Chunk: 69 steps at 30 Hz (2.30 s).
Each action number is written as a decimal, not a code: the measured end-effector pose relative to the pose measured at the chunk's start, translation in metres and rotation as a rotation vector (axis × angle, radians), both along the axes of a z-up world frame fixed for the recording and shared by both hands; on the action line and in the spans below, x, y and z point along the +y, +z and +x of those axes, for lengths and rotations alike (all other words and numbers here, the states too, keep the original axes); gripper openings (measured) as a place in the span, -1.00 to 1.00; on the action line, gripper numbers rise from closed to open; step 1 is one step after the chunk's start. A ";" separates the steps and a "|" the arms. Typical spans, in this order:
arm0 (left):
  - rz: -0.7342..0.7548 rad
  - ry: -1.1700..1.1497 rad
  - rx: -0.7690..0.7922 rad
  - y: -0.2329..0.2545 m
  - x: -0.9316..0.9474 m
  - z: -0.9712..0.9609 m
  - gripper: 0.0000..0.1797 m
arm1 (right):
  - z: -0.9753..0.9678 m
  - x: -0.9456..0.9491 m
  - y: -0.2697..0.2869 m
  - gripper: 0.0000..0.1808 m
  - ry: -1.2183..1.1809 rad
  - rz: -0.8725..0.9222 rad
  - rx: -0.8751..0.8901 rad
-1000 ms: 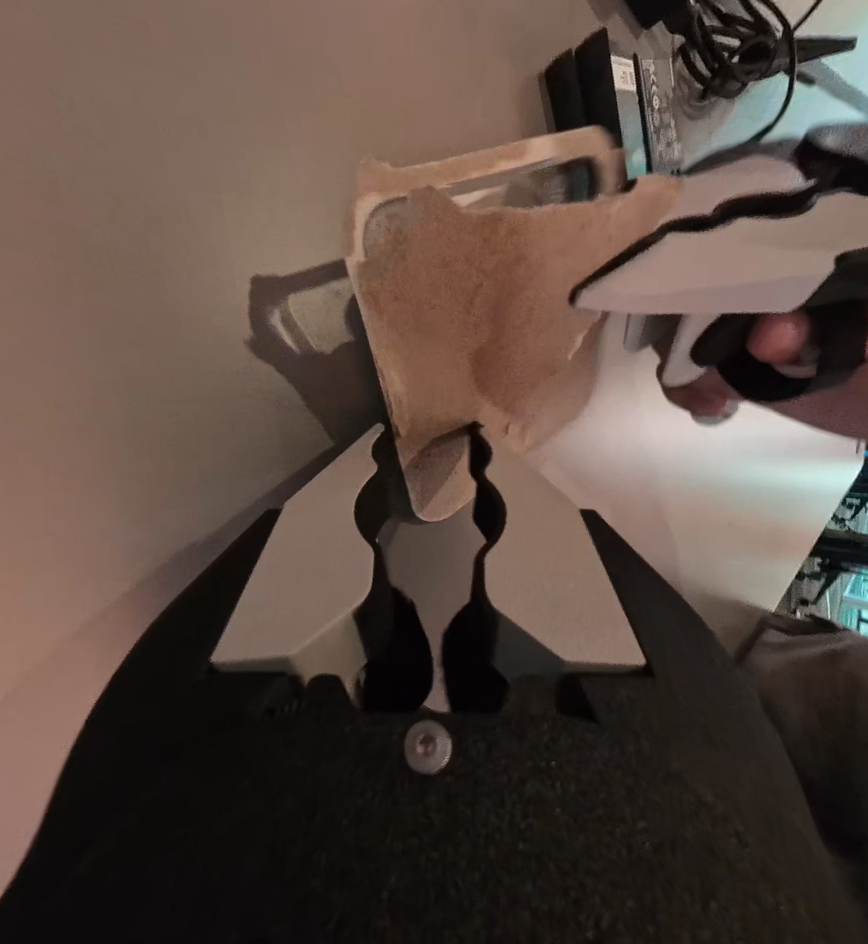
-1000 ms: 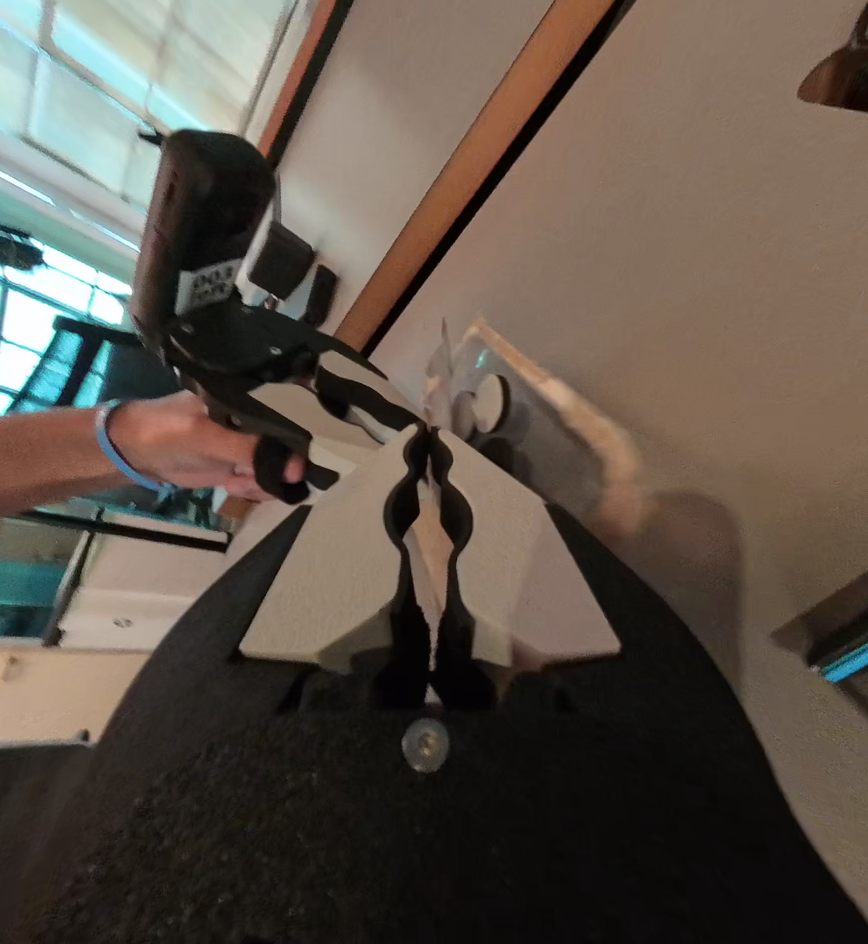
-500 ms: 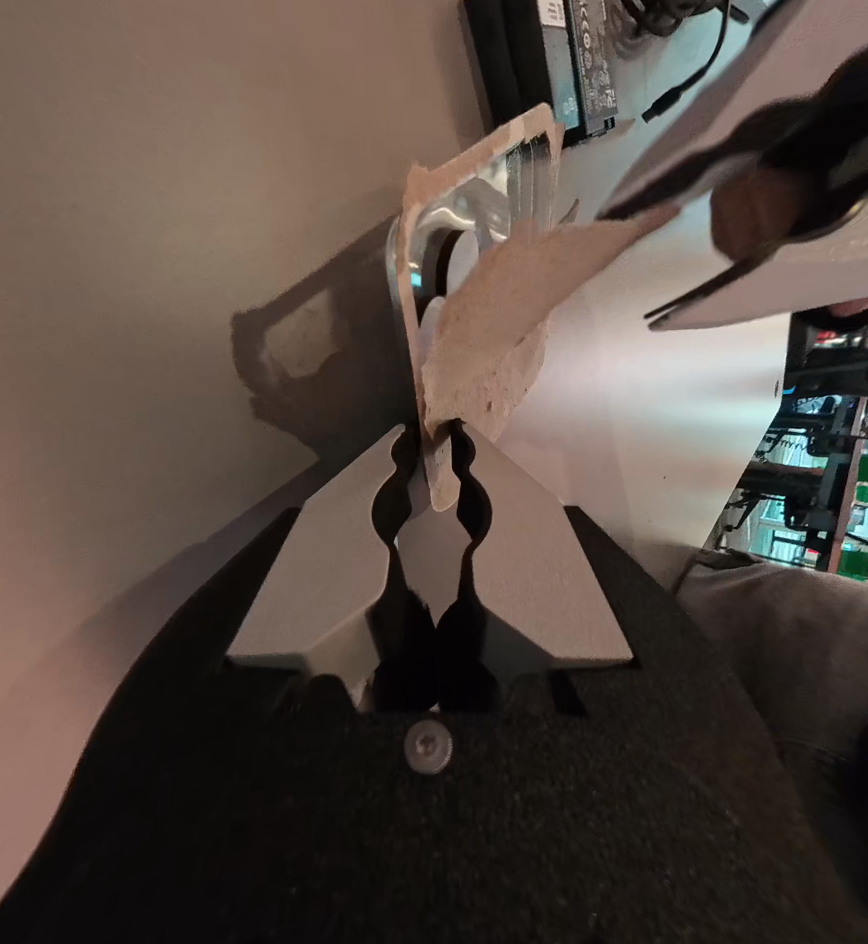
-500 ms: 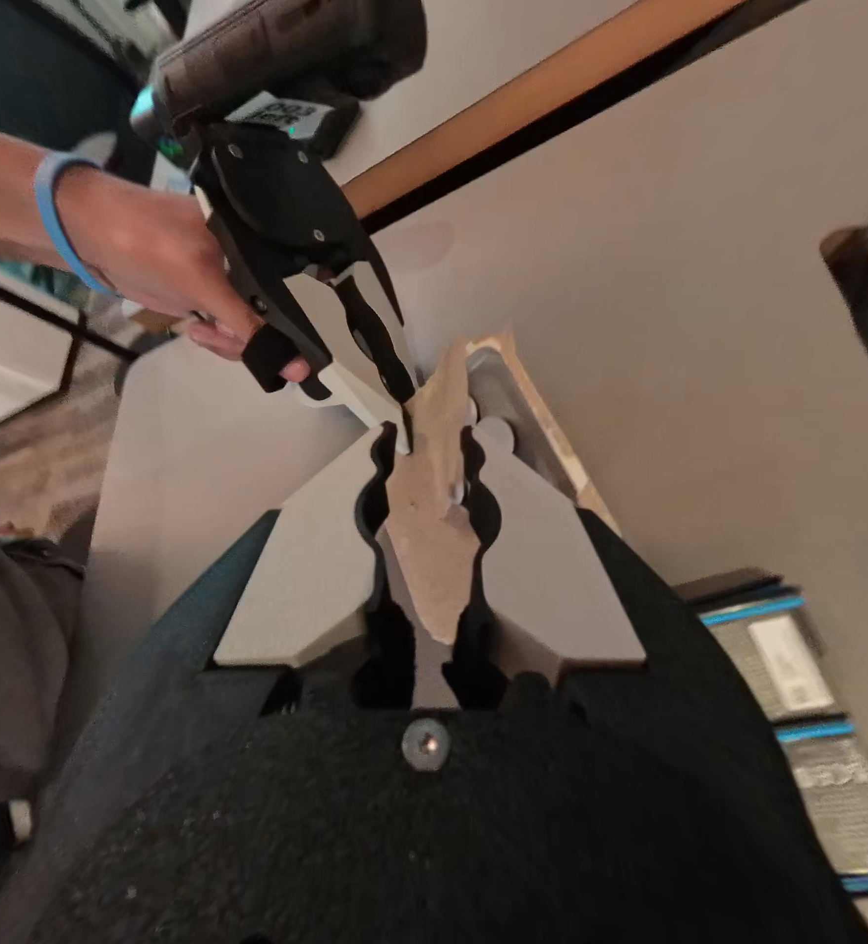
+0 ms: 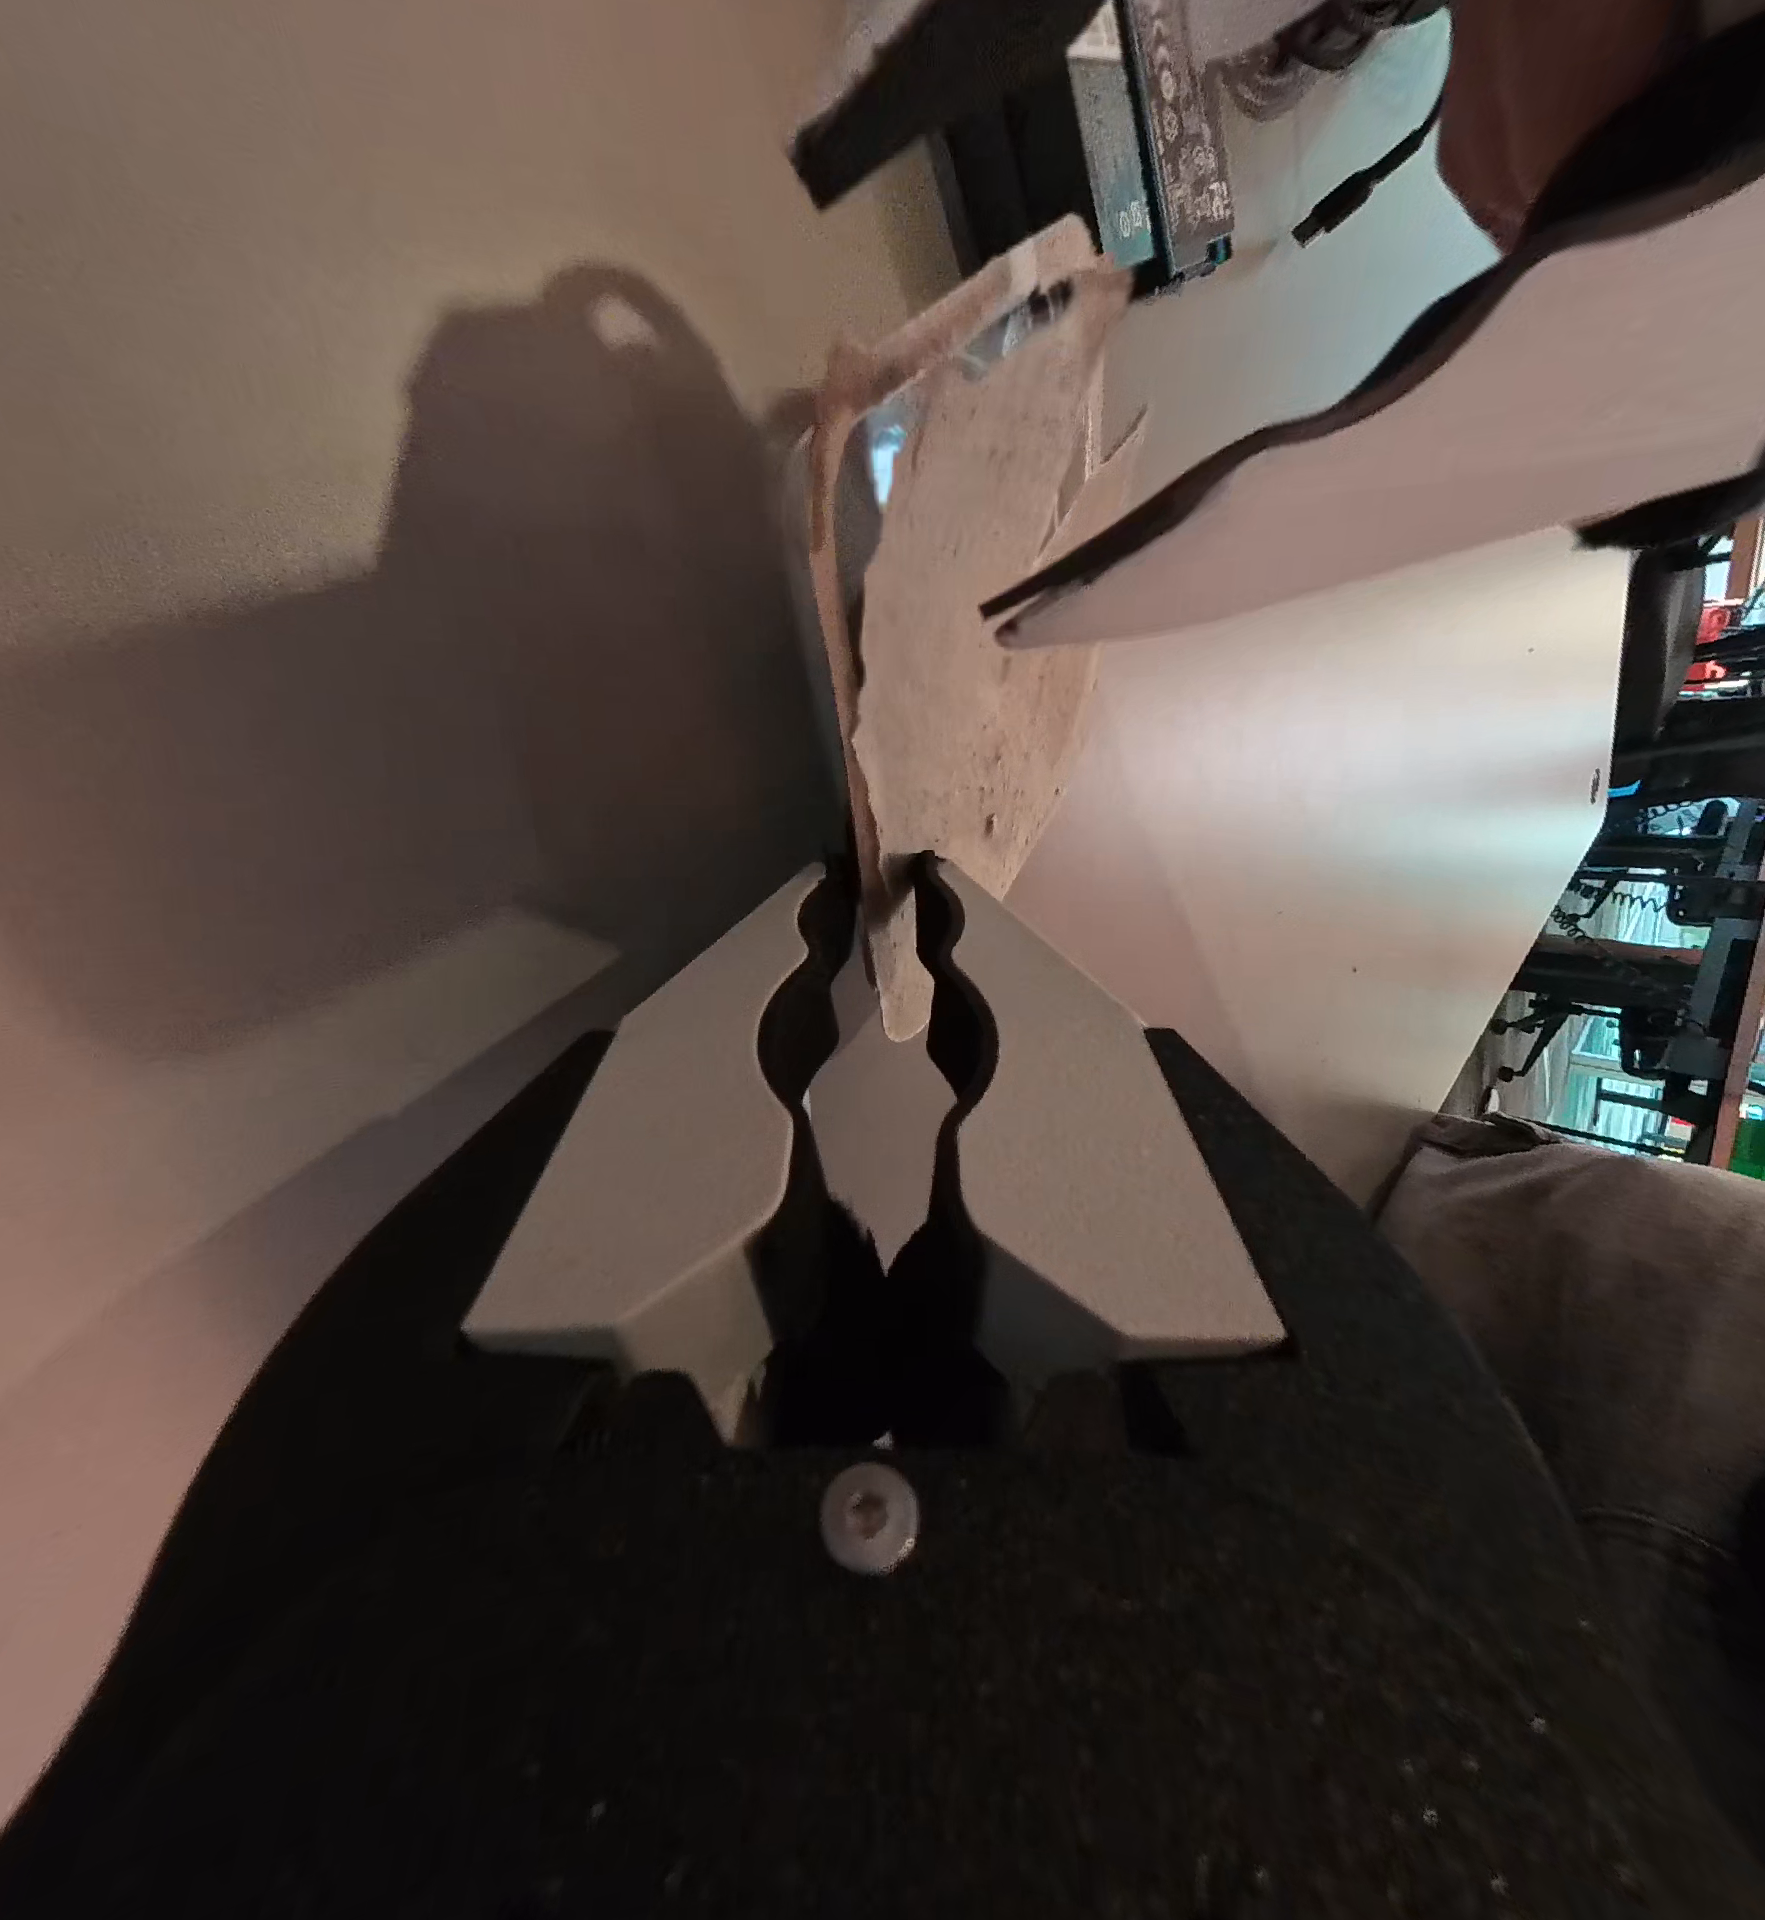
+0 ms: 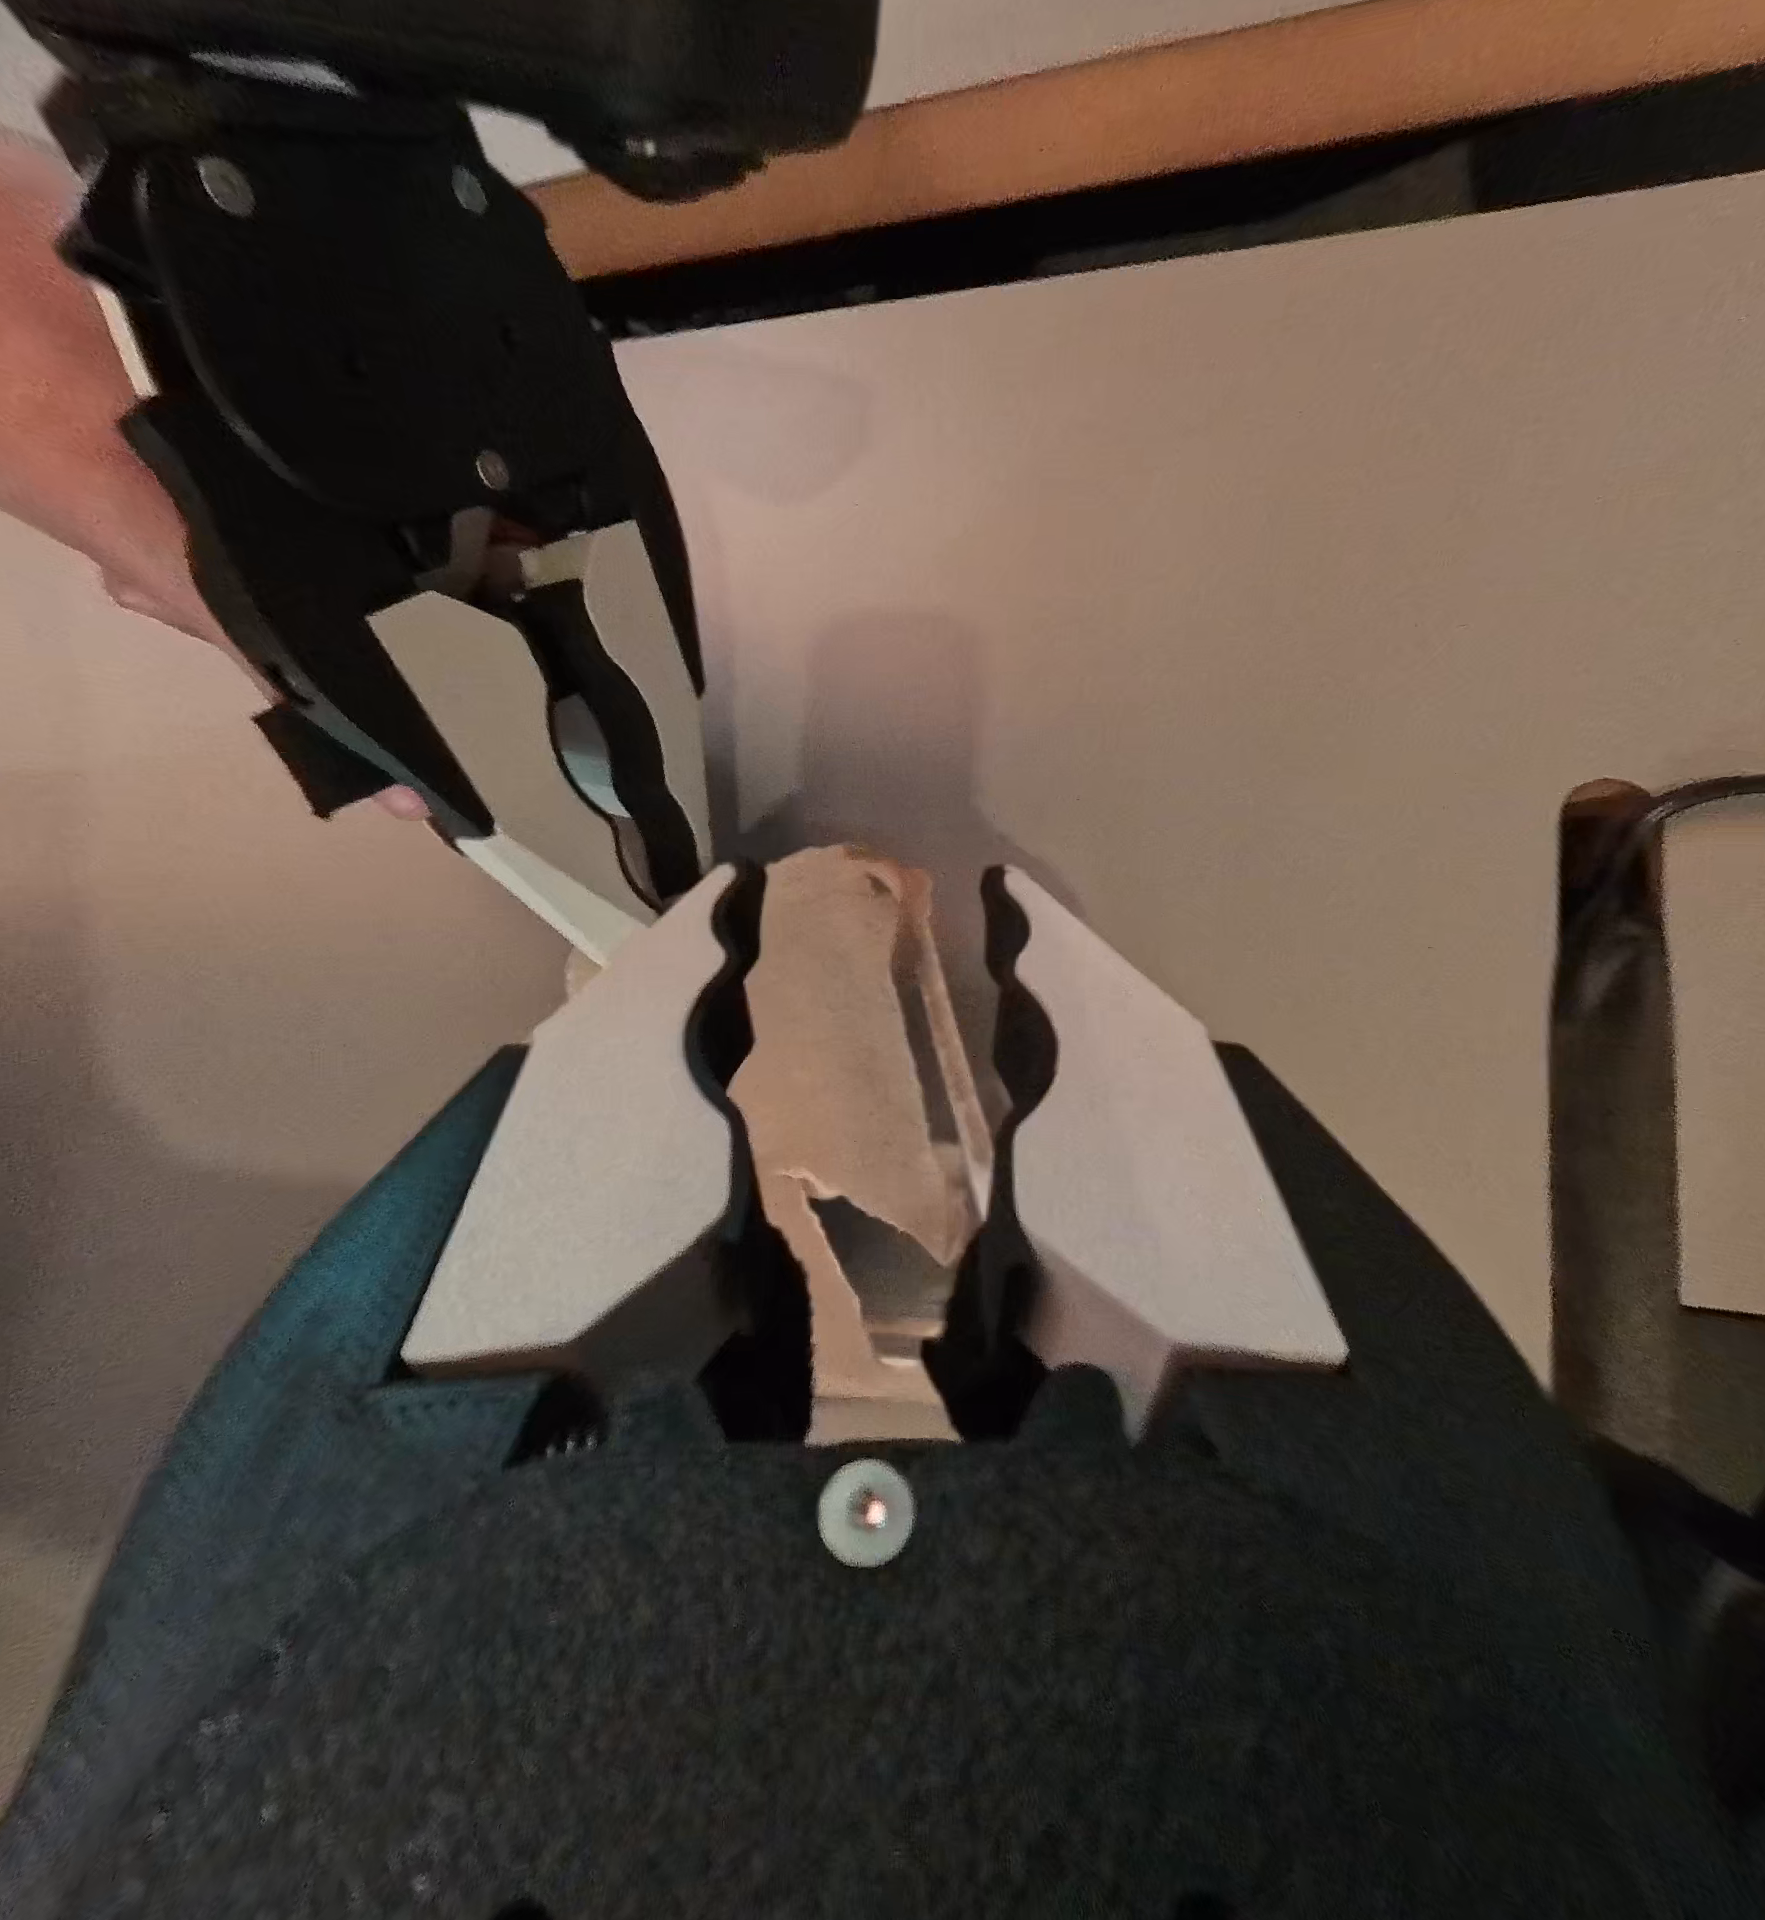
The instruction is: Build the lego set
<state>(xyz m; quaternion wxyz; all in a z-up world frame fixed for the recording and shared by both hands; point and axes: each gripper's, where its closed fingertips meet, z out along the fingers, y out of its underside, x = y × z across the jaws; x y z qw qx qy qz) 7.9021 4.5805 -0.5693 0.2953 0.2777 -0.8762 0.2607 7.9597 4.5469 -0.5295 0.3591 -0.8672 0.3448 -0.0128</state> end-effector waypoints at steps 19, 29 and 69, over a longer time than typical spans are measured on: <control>-0.003 0.073 0.046 -0.002 0.002 0.003 -0.89 | -0.023 -0.009 -0.003 -0.76 -0.077 -0.017 -0.029; 0.000 0.065 0.062 -0.005 0.009 0.002 -0.89 | -0.033 -0.034 -0.032 -0.67 -0.363 0.206 0.221; -0.083 -0.884 -1.150 0.017 -0.003 -0.013 -1.00 | -0.051 0.007 -0.045 -0.74 0.410 -0.038 -0.088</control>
